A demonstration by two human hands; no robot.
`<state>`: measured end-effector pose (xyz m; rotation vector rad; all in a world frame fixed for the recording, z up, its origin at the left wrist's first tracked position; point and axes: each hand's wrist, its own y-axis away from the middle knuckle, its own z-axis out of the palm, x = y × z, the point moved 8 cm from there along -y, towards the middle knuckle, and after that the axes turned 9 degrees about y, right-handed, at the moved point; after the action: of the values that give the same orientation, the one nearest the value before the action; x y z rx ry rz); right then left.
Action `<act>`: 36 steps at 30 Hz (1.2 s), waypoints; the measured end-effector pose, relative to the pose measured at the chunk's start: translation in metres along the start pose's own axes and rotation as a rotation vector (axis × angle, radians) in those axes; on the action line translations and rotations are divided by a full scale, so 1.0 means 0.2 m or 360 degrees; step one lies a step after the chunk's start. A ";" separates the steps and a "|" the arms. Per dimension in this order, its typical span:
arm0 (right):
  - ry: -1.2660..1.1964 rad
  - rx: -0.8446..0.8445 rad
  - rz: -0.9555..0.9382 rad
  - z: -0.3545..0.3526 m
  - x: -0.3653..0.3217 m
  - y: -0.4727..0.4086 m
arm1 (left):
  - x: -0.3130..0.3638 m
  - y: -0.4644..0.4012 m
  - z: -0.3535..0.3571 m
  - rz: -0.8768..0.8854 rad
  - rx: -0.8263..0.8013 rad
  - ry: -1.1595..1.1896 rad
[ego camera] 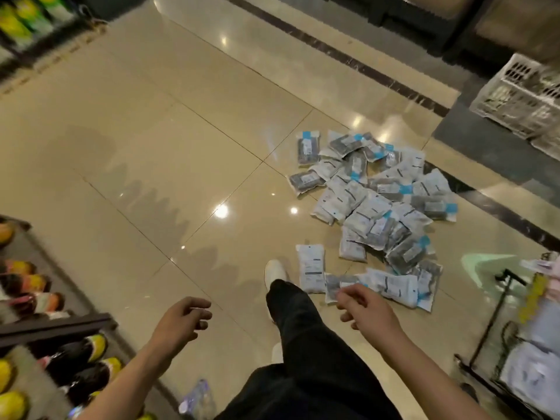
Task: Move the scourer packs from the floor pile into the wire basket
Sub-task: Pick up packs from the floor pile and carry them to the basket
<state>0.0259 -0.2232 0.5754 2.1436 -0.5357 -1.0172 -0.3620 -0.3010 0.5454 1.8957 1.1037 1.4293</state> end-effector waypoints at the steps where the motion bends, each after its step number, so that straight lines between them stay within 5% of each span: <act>1: 0.0009 0.0005 0.0044 0.00 -0.01 -0.06 | 0.03 -0.05 -0.02 -0.0019 -0.0012 -0.0002; 20: -0.0068 -0.0063 0.0837 -0.19 -0.55 -1.03 | 1.89 -0.93 -0.04 0.0248 -0.0305 -0.0098; 27: -0.0068 -0.0003 0.0938 -0.25 -0.87 -1.40 | 2.34 -1.69 -0.10 0.0110 -0.0160 -0.0085; 32: -0.0302 0.0129 0.0907 -0.34 -1.30 -1.81 | 2.75 -2.28 0.22 -0.0059 -0.0547 -0.0441; 36: -0.0679 0.0225 0.0942 -0.34 -1.48 -2.16 | 3.03 -2.72 0.47 0.0049 -0.0586 -0.0677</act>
<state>-0.0699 0.2775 0.4370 1.7015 -1.3837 -1.1027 -0.3652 0.5067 0.4058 1.8315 0.5684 1.0804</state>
